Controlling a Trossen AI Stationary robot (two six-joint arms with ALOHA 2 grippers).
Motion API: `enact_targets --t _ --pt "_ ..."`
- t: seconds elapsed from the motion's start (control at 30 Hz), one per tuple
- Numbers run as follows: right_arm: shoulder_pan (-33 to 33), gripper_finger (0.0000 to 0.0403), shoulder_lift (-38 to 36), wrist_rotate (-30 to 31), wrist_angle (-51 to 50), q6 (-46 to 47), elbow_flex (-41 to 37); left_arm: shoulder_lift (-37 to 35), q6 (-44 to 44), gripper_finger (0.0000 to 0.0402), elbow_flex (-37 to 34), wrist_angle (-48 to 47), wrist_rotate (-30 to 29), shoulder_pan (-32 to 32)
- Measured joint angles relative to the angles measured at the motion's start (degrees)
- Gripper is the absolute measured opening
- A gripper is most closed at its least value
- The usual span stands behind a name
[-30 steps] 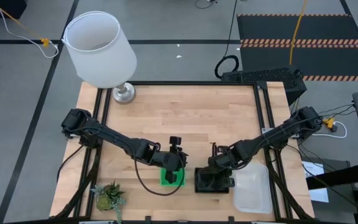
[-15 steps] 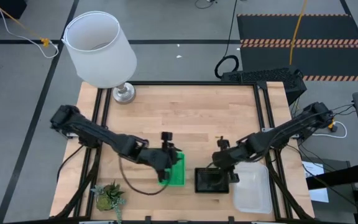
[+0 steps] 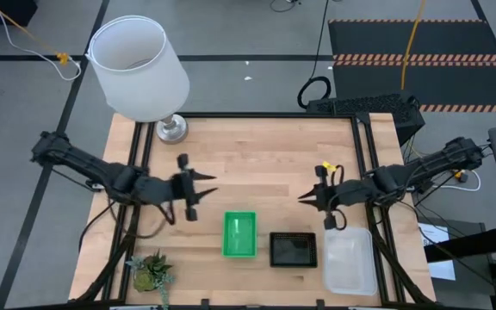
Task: Stack baskets by color
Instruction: Return to Home Position
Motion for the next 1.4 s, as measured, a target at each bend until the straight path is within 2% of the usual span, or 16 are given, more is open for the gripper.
enact_targets --t 0.37,0.5,0.67,0.8,0.97,1.17,1.4 --pt "-4.4 0.0029 -12.3 -0.5 16.0 -3.8 -18.4 -18.0 0.9 0.0145 -20.9 14.8 -0.1 0.0" --pt "-5.2 0.0029 -14.8 -4.4 20.0 -4.4 -24.1 -21.2 0.9 0.0145 -26.5 18.1 -0.1 0.3" --pt "-5.5 0.0029 -17.5 -4.8 26.3 -4.3 -31.1 -22.8 0.3 0.0132 -30.7 20.8 1.0 1.0" --pt "-5.5 0.0029 -19.8 -4.8 31.8 -5.2 -36.2 -22.9 0.2 0.0081 -32.8 23.3 4.3 2.1" --pt "-5.5 0.0029 -23.2 -4.7 33.6 -5.7 -39.3 -22.9 0.4 0.0009 -34.2 24.0 5.2 3.3" --pt "-5.5 0.0029 -27.7 -4.7 34.7 -6.4 -42.2 -22.9 1.6 0.0015 -37.8 30.6 12.0 5.2" --pt "-5.5 0.0029 -31.9 -4.7 34.0 -6.5 -43.8 -22.9 2.9 0.0008 -42.6 38.5 16.5 7.2"
